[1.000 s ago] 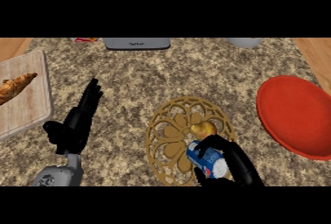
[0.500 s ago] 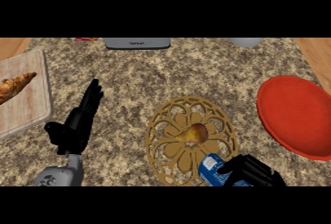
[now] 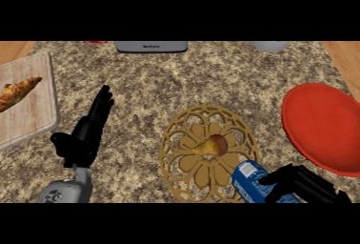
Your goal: Pick the can from the placemat and place it in the bowl
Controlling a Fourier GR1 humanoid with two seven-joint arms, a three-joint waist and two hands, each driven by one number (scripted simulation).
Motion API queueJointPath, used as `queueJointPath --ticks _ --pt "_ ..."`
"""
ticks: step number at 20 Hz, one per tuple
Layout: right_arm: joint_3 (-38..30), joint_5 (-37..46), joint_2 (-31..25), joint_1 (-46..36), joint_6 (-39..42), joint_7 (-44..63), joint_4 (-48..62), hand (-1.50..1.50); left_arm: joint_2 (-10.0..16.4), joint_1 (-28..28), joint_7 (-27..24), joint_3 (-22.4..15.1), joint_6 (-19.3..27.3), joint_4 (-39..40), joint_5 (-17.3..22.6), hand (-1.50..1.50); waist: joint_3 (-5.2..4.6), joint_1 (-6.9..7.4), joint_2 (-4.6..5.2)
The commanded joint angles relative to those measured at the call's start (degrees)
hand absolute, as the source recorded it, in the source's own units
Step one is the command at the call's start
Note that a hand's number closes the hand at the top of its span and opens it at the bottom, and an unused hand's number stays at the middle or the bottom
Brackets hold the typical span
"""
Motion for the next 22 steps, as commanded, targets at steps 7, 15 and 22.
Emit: queueJointPath --ticks 7,15,22 --pt "-14.7 0.1 -2.3 -24.9 10.7 24.8 -5.0 1.50 -0.2 -2.1 -2.2 1.1 -0.5 3.8 0.1 0.00 0.06 0.36 0.20" --pt "-28.2 -3.7 -10.5 -39.5 17.3 27.1 9.8 1.50 -1.3 -2.8 3.0 -0.1 1.0 -1.1 -0.9 0.00 0.15 0.58 0.13" --pt "-29.8 4.1 -16.7 -36.5 13.1 13.3 24.4 1.50 0.1 -0.9 -0.1 1.3 -1.1 0.3 0.1 0.00 0.17 0.89 0.24"
